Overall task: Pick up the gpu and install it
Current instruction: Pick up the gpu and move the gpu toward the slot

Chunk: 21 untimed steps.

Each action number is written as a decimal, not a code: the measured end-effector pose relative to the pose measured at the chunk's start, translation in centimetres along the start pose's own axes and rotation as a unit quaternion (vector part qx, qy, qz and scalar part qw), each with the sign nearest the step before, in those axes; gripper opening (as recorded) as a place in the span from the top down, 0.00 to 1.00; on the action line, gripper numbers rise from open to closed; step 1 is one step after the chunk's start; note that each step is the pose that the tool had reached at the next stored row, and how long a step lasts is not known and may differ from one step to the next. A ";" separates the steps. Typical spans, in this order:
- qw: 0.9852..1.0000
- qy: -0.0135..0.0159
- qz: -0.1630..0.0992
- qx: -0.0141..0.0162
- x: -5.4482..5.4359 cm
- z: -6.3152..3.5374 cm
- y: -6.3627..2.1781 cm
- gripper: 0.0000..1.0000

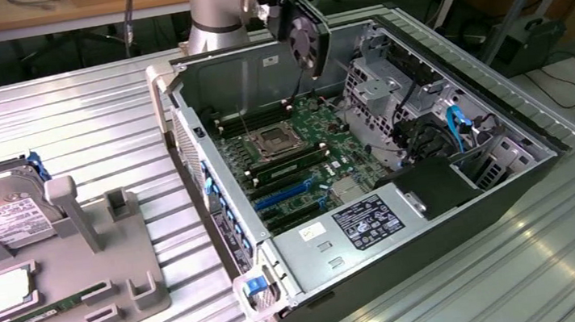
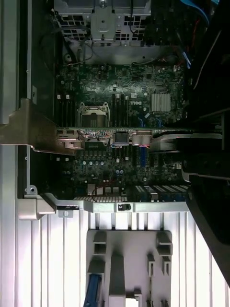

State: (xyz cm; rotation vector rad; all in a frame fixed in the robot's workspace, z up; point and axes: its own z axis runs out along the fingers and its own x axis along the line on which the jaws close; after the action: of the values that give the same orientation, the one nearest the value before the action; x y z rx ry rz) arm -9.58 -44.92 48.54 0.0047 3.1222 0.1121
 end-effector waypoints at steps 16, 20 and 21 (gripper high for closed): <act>1.000 0.000 0.000 0.000 -5.3 1.16 -0.06 0.73; 1.000 0.000 -0.001 0.000 -6.9 1.51 -0.07 0.73; 1.000 0.000 -0.001 0.000 -7.3 1.59 -0.07 0.73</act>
State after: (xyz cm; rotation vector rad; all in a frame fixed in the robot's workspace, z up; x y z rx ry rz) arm -2.28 -44.90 47.08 0.0022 3.1222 0.1122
